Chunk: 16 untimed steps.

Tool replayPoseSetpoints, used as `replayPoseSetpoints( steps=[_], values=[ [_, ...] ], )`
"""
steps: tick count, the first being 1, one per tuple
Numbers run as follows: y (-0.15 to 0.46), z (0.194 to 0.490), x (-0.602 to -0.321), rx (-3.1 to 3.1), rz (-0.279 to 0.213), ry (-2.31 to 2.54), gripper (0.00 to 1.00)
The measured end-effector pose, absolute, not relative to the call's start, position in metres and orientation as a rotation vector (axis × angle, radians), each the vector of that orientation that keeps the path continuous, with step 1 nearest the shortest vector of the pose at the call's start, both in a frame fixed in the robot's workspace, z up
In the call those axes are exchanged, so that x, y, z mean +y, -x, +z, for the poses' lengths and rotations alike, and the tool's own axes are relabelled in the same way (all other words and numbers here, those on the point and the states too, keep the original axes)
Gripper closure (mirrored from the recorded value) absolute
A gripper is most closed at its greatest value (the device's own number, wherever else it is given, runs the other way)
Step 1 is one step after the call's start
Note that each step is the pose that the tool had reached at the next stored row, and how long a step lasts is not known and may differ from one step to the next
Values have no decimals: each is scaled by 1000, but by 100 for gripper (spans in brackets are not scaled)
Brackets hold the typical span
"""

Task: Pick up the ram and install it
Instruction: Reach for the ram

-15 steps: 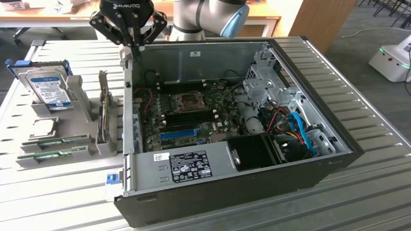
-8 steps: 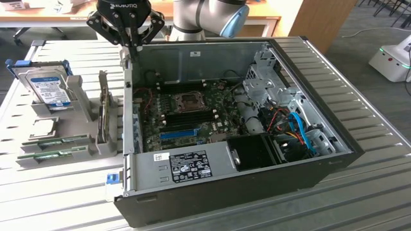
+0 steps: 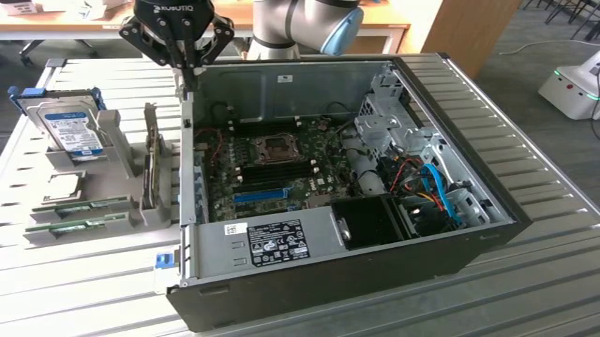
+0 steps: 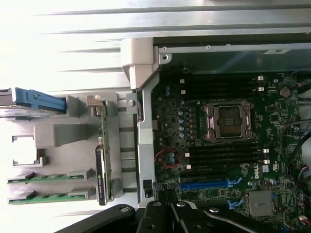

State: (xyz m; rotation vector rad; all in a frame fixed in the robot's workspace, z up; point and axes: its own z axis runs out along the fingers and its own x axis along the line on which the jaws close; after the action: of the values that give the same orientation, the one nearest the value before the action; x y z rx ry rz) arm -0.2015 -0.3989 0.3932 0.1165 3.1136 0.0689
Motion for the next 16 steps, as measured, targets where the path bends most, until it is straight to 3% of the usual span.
replayPoseSetpoints(
  steps=[16],
  values=[
    [219, 393, -399, 3114, 69, -117, 89]
  ],
)
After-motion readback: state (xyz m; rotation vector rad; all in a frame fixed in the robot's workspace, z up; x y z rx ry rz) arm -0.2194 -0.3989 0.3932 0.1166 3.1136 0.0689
